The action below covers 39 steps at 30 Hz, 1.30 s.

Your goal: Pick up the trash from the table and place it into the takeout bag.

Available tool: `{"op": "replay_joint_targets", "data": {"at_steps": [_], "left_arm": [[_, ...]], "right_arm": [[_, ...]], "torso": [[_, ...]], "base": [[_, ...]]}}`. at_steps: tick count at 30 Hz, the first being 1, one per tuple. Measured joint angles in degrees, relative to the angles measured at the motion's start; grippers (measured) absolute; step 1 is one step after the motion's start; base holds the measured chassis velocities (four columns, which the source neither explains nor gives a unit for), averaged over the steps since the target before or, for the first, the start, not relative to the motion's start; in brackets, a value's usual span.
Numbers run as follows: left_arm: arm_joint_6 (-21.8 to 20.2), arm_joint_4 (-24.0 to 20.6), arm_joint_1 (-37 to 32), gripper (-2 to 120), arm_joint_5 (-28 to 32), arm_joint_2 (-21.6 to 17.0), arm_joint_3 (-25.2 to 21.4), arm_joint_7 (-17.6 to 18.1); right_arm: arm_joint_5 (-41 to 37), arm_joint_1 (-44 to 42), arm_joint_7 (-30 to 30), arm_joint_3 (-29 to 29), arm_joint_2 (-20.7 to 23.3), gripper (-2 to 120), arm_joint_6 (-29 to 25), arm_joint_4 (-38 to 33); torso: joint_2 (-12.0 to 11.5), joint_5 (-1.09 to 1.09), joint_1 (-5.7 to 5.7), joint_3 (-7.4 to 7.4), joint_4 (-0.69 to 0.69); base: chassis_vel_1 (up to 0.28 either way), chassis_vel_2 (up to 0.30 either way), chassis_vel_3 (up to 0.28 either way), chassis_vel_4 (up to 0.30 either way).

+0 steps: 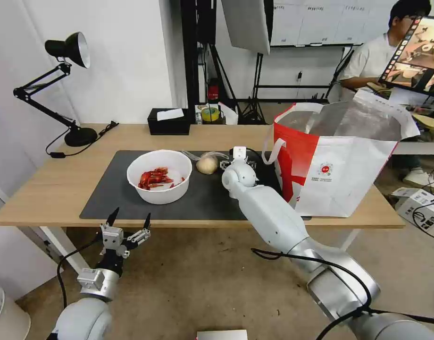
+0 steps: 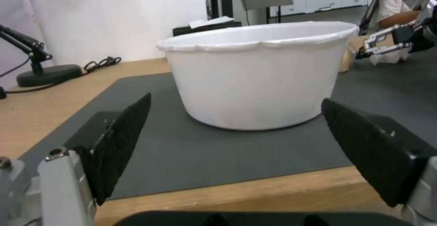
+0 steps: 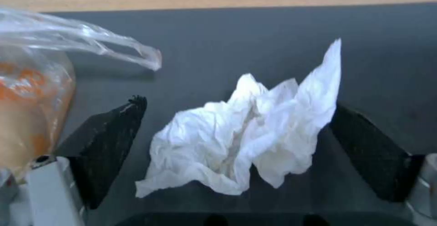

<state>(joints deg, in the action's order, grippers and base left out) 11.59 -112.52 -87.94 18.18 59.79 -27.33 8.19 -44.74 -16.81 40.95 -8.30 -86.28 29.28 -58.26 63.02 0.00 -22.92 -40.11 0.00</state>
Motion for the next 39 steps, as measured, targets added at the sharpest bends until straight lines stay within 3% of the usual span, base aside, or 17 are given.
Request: {"op": "replay_joint_targets", "data": {"at_steps": [8, 10, 14, 16, 22, 28, 39], "left_arm": [[0.0, -0.41, -0.04, 100, 0.29, -0.68, -0.04, -0.02], [0.0, -0.61, -0.2, 100, 0.3, -0.68, -0.06, -0.01], [-0.01, -0.69, -0.31, 100, 0.31, -0.65, -0.06, -0.01], [-0.01, -0.8, -0.38, 100, 0.3, -0.61, -0.06, 0.0], [-0.01, -1.0, -0.42, 100, 0.29, -0.62, -0.06, 0.01], [-0.03, -1.06, -0.47, 100, 0.26, -0.69, -0.05, 0.03], [-0.05, -1.29, -0.94, 100, 0.08, -0.38, 0.09, 0.07]], "right_arm": [[-0.49, 0.28, -0.09, 0.62, 0.14, 80, 0.0, 0.74], [-0.81, 0.01, -0.09, 0.65, 0.36, 68, -0.01, 0.48], [-0.9, -0.3, -0.09, 0.66, 0.49, 59, -0.03, 0.16], [-0.91, -0.6, -0.01, 0.63, 0.68, 47, -0.05, -0.27], [-0.94, -0.88, 0.77, 0.44, 0.99, 27, -0.18, -0.93], [0.49, -2.72, 1.95, -0.15, 2.72, 3, -1.81, -5.39], [2.08, -5.88, 3.22, -1.13, 9.01, 0, -4.15, -18.35]], "torso": [[0.0, 0.0, 0.0, 0.01, 0.01], [0.01, 0.0, 0.01, 0.01, 0.01], [0.01, 0.0, 0.01, 0.01, 0.03], [0.01, 0.0, 0.01, 0.02, 0.03], [0.01, 0.0, 0.01, 0.01, 0.01], [-0.01, 0.0, 0.0, -0.02, -0.04], [0.0, 0.01, 0.0, 0.0, -0.01]], "base": [[0.0, 0.0, 0.0, 0.0], [0.0, 0.0, 0.0, 0.0], [0.0, 0.0, 0.0, 0.0], [0.0, 0.0, 0.0, 0.0], [0.0, 0.0, 0.0, 0.0], [0.0, 0.0, 0.0, 0.0], [0.0, 0.0, 0.0, 0.0]]}}
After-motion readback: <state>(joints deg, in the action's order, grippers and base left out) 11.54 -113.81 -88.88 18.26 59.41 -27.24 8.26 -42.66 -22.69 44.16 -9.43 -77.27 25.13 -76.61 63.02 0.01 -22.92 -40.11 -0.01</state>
